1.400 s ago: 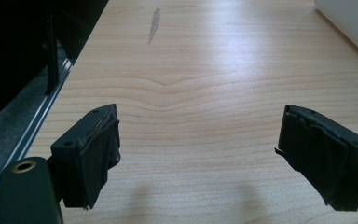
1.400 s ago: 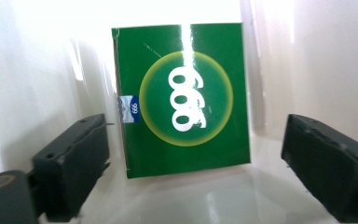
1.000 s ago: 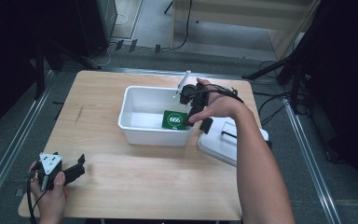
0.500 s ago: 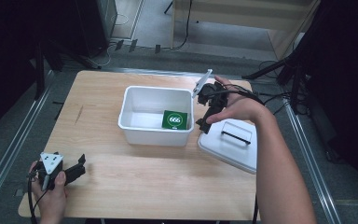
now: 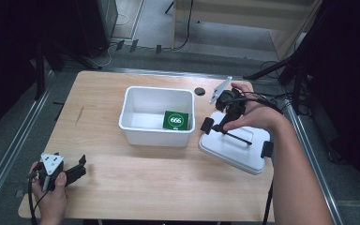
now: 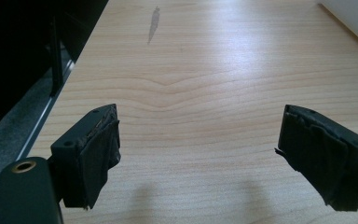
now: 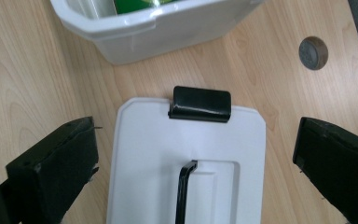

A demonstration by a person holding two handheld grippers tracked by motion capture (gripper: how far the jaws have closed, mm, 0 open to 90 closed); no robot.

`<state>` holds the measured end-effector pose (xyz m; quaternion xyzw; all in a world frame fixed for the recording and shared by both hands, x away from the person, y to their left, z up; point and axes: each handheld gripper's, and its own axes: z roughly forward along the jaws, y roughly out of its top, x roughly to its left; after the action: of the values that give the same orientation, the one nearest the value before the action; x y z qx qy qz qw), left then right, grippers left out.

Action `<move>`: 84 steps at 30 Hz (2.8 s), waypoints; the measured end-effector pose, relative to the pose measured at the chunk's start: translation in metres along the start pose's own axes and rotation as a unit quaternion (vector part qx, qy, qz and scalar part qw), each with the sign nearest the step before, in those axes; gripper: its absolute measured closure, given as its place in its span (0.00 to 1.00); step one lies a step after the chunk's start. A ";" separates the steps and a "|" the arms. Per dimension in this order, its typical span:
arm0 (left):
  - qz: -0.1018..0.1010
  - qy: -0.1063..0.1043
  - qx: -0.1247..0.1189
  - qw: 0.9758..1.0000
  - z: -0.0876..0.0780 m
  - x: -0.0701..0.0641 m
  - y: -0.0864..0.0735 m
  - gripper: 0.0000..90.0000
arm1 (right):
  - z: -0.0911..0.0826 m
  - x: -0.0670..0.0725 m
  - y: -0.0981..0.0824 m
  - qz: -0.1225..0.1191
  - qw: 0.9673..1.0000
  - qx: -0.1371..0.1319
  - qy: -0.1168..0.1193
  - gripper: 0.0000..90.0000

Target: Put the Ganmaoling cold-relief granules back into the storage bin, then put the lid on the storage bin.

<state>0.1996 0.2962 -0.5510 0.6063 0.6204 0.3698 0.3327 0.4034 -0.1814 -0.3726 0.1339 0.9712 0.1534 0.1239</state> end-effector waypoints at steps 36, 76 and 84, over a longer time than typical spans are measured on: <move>0.000 0.001 0.004 1.000 0.002 0.000 0.001 0.15 | 0.021 0.022 -0.091 0.035 0.999 0.037 -0.014 0.28; 0.003 -0.005 0.005 1.000 0.001 -0.001 0.000 0.15 | 0.058 0.004 -0.107 0.060 0.994 0.081 -0.038 0.93; 0.003 -0.006 0.006 1.000 0.001 -0.001 0.000 0.15 | 0.052 0.001 -0.111 0.056 0.995 0.075 -0.036 0.95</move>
<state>0.2010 0.2957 -0.5513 0.6128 0.6184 0.3633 0.3318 0.3927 -0.2692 -0.4572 0.2027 0.9657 0.0818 0.1399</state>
